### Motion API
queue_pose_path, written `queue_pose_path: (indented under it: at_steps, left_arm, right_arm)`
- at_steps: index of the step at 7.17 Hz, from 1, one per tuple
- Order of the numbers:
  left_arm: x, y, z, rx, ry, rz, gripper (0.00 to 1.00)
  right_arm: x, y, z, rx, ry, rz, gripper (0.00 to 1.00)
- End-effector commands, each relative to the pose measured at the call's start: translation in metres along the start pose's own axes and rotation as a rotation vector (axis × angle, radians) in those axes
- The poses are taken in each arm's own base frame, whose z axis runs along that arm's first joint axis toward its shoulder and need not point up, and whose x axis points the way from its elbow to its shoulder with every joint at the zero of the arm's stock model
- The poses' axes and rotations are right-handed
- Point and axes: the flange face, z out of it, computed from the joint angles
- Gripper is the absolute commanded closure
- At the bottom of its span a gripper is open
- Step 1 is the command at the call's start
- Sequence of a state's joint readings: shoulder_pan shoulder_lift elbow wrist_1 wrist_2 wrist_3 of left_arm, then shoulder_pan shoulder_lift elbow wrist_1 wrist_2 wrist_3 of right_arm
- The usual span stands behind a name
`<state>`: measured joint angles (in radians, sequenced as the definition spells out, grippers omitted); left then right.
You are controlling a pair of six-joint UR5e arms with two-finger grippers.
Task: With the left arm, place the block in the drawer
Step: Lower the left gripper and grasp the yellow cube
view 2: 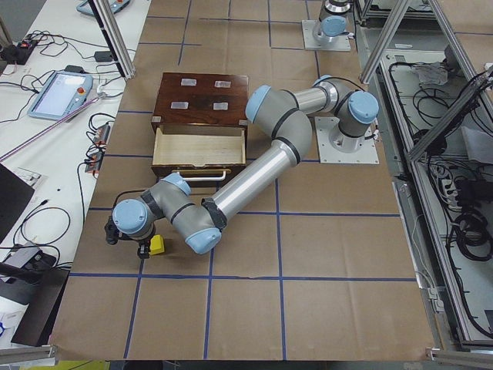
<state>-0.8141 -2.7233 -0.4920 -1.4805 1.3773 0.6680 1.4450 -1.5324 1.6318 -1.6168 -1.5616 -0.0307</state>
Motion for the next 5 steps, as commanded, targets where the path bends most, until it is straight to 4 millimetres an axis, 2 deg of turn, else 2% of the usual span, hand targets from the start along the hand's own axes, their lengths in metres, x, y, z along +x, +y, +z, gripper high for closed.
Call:
queue_pose_path:
  at_steps: [1, 3, 4, 5]
  left_arm:
    - [-0.0069, 0.0016, 0.0332, -0.015, 0.007, -0.029, 0.02]
    - [-0.0083, 0.0034, 0.0342, -0.023, 0.006, -0.035, 0.02]
    - [-0.0082, 0.0032, 0.0323, -0.023, 0.004, -0.035, 0.10]
    - [-0.0105, 0.0049, 0.0295, -0.035, -0.014, -0.033, 0.40]
  right_arm:
    - [0.0000, 0.0000, 0.0002, 0.000, 0.000, 0.000, 0.00]
    - [0.0000, 0.0000, 0.0002, 0.000, 0.000, 0.000, 0.00]
    - [0.0000, -0.0001, -0.0006, 0.001, 0.000, 0.000, 0.00]
    - [0.0000, 0.0000, 0.0002, 0.000, 0.000, 0.000, 0.00]
